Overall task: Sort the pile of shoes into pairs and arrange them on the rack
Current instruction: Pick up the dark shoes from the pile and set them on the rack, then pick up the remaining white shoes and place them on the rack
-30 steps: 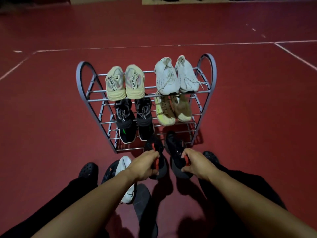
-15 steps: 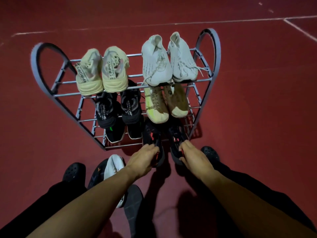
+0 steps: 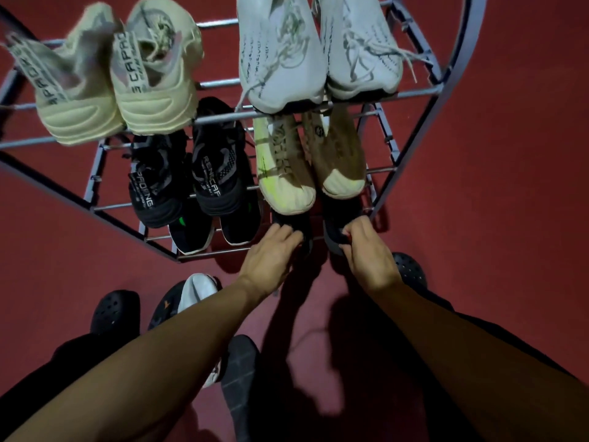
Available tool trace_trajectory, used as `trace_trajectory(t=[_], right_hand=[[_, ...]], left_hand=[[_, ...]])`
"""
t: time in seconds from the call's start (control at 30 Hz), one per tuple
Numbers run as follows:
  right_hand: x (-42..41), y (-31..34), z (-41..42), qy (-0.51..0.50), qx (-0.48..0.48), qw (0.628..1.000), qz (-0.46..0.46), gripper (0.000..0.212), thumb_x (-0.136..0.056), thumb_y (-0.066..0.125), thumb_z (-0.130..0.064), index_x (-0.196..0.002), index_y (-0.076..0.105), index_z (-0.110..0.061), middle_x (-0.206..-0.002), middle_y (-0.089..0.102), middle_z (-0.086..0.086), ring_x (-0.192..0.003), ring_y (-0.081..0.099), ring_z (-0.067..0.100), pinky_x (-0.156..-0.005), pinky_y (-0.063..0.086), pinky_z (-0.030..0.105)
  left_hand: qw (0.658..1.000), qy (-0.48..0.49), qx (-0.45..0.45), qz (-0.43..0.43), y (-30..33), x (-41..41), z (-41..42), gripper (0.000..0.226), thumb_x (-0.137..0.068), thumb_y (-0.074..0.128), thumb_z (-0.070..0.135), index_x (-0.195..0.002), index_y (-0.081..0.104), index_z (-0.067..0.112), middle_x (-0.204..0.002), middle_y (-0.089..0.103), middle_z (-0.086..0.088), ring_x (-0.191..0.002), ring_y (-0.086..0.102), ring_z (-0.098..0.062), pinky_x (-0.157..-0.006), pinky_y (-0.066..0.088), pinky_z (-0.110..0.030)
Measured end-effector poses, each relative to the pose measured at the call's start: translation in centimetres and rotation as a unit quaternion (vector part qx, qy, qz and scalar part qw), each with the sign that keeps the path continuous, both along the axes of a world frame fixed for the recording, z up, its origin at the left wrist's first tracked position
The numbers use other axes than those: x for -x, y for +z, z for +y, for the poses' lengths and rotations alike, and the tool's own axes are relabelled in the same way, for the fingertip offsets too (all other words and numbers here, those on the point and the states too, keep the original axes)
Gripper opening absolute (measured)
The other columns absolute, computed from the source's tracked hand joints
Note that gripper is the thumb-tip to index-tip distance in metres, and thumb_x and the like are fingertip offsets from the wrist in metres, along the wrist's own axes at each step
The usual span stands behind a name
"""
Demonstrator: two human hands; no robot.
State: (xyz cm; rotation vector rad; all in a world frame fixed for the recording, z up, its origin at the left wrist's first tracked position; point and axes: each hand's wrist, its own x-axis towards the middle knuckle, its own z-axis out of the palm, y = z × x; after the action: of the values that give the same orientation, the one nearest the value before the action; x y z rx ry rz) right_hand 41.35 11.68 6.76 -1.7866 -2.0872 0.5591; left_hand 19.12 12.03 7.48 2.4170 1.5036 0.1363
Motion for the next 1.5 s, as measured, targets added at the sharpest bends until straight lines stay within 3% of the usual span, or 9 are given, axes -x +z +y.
trace_trajectory(t=[0.27, 0.43, 0.57, 0.63, 0.73, 0.97, 1.3, 1.4, 1.5], right_hand=[[1.1, -3.5, 2.9, -0.031, -0.02, 0.999, 0.029, 0.024, -0.092, 0.062, -0.016, -0.111, 0.053, -0.006, -0.116, 0.043, 0.01, -0.092, 0.056, 0.033, -0.069, 0.048, 0.043], [-0.1, -5.5, 2.4, -0.143, -0.029, 0.988, 0.047, 0.045, -0.078, 0.078, -0.035, -0.11, 0.057, -0.012, -0.143, 0.036, 0.014, -0.127, 0.041, 0.035, -0.101, 0.038, 0.046], [-1.0, -6.3, 2.4, -0.129, 0.071, 0.978, 0.147, 0.062, -0.074, 0.082, -0.035, -0.124, 0.048, -0.018, -0.145, 0.036, 0.009, -0.134, 0.04, 0.027, -0.108, 0.038, 0.036], [-0.8, -6.5, 2.7, -0.133, 0.09, 0.97, 0.185, 0.059, -0.074, 0.083, -0.029, -0.116, 0.043, -0.029, -0.124, 0.054, -0.001, -0.118, 0.056, 0.022, -0.096, 0.048, 0.034], [-0.3, -6.6, 2.7, -0.158, 0.071, 0.967, 0.189, 0.059, -0.073, 0.083, -0.028, -0.103, 0.036, -0.047, -0.101, 0.052, -0.019, -0.096, 0.06, 0.013, -0.077, 0.047, 0.026], [-0.5, -6.2, 4.2, -0.158, 0.076, 0.971, 0.163, 0.05, -0.077, 0.081, -0.032, -0.108, 0.041, -0.025, -0.109, 0.067, 0.0, -0.094, 0.066, 0.024, -0.077, 0.054, 0.036], [-0.8, -5.9, 5.5, -0.134, 0.105, 0.983, 0.072, 0.081, -0.088, 0.07, -0.034, -0.148, 0.025, -0.003, -0.142, 0.045, 0.025, -0.134, 0.042, 0.04, -0.109, 0.039, 0.047], [0.1, -5.6, 3.6, -0.17, 0.027, 0.98, 0.099, 0.083, -0.085, 0.074, -0.029, -0.149, 0.027, -0.003, -0.145, 0.043, 0.021, -0.135, 0.04, 0.035, -0.112, 0.035, 0.045], [2.2, -5.5, 0.5, -0.199, -0.11, 0.97, 0.081, 0.06, -0.085, 0.071, -0.034, -0.132, 0.051, -0.003, -0.127, 0.055, 0.017, -0.113, 0.05, 0.032, -0.098, 0.041, 0.04]], left_hand=[[0.99, 0.069, -0.026, -0.119, -2.6, -1.2, 2.6, 0.067, -0.082, 0.071, 0.011, -0.142, 0.042, 0.021, -0.14, 0.041, -0.008, -0.124, 0.045, -0.03, -0.088, 0.055, -0.044], [0.935, 0.284, 0.093, -0.19, -5.0, -2.1, 2.1, 0.073, -0.084, 0.079, 0.036, -0.143, 0.041, 0.018, -0.151, 0.024, -0.014, -0.139, 0.028, -0.037, -0.115, 0.031, -0.043], [0.917, 0.282, 0.136, -0.246, -5.6, -2.1, 1.3, 0.064, -0.086, 0.078, 0.033, -0.136, 0.044, 0.014, -0.14, 0.044, -0.011, -0.129, 0.048, -0.025, -0.099, 0.04, -0.026], [0.919, 0.281, 0.124, -0.247, -5.4, -2.3, 1.4, 0.063, -0.084, 0.08, 0.029, -0.135, 0.045, 0.014, -0.131, 0.053, -0.008, -0.112, 0.056, -0.018, -0.088, 0.04, -0.022], [0.924, 0.276, 0.089, -0.249, -5.2, -2.1, 1.5, 0.058, -0.083, 0.081, 0.026, -0.131, 0.051, 0.012, -0.125, 0.057, -0.008, -0.1, 0.054, -0.011, -0.086, 0.04, -0.019], [0.914, 0.288, 0.049, -0.281, -5.4, -1.6, 2.1, 0.042, -0.081, 0.082, 0.025, -0.109, 0.057, 0.007, -0.11, 0.064, -0.007, -0.103, 0.063, -0.022, -0.091, 0.052, -0.042], [0.917, 0.292, 0.088, -0.257, -5.7, -1.9, 2.6, 0.072, -0.089, 0.073, 0.022, -0.145, 0.029, 0.011, -0.139, 0.055, -0.014, -0.129, 0.053, -0.033, -0.106, 0.046, -0.049], [0.92, 0.261, 0.115, -0.268, -5.5, -0.4, 1.1, 0.085, -0.091, 0.072, 0.03, -0.154, 0.017, 0.018, -0.157, 0.039, -0.009, -0.145, 0.037, -0.022, -0.119, 0.035, -0.039], [0.935, 0.245, 0.093, -0.24, -6.1, 2.7, -1.9, 0.066, -0.095, 0.067, 0.035, -0.149, 0.034, 0.017, -0.151, 0.045, -0.002, -0.136, 0.046, -0.017, -0.113, 0.042, -0.037]])
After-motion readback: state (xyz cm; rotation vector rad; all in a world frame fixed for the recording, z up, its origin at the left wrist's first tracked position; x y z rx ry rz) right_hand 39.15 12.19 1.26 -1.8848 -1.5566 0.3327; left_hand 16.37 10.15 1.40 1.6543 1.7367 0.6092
